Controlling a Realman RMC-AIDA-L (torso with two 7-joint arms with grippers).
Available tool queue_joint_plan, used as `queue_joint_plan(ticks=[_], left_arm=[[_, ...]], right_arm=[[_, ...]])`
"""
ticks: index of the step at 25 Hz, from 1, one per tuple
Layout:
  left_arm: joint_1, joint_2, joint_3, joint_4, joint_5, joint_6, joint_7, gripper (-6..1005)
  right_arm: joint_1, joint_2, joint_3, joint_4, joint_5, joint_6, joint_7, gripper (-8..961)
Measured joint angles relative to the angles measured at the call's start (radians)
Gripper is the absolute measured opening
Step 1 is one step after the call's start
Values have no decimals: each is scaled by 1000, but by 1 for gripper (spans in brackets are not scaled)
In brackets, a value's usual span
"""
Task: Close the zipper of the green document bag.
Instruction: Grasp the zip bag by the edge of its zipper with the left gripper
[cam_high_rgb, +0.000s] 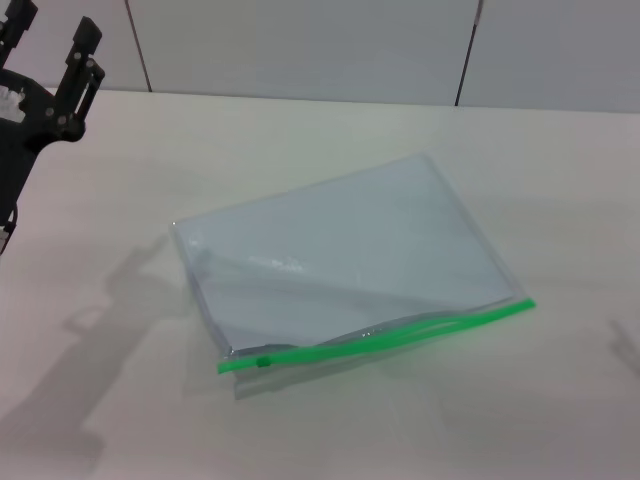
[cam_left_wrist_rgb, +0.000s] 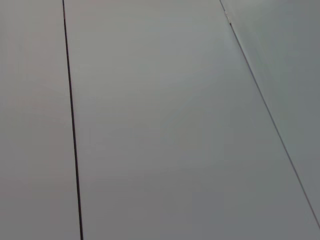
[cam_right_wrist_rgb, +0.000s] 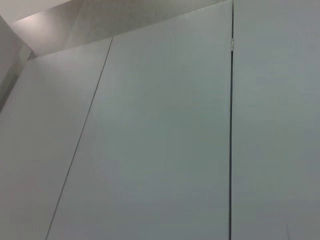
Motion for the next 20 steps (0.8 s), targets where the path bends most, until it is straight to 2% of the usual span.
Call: queue_joint_plan(ticks=[15, 17, 20], left_arm=[[-1, 0, 0, -4, 7, 0, 0, 625], [-3, 2, 1, -13, 53, -1, 0, 625], [-21, 8, 5, -54, 198, 0, 2, 625]], right_arm=[[0, 0, 0, 2, 0, -1, 0, 870], [0, 0, 0, 1, 0, 0, 0, 869], [0, 0, 0, -1, 1, 0, 0, 868]])
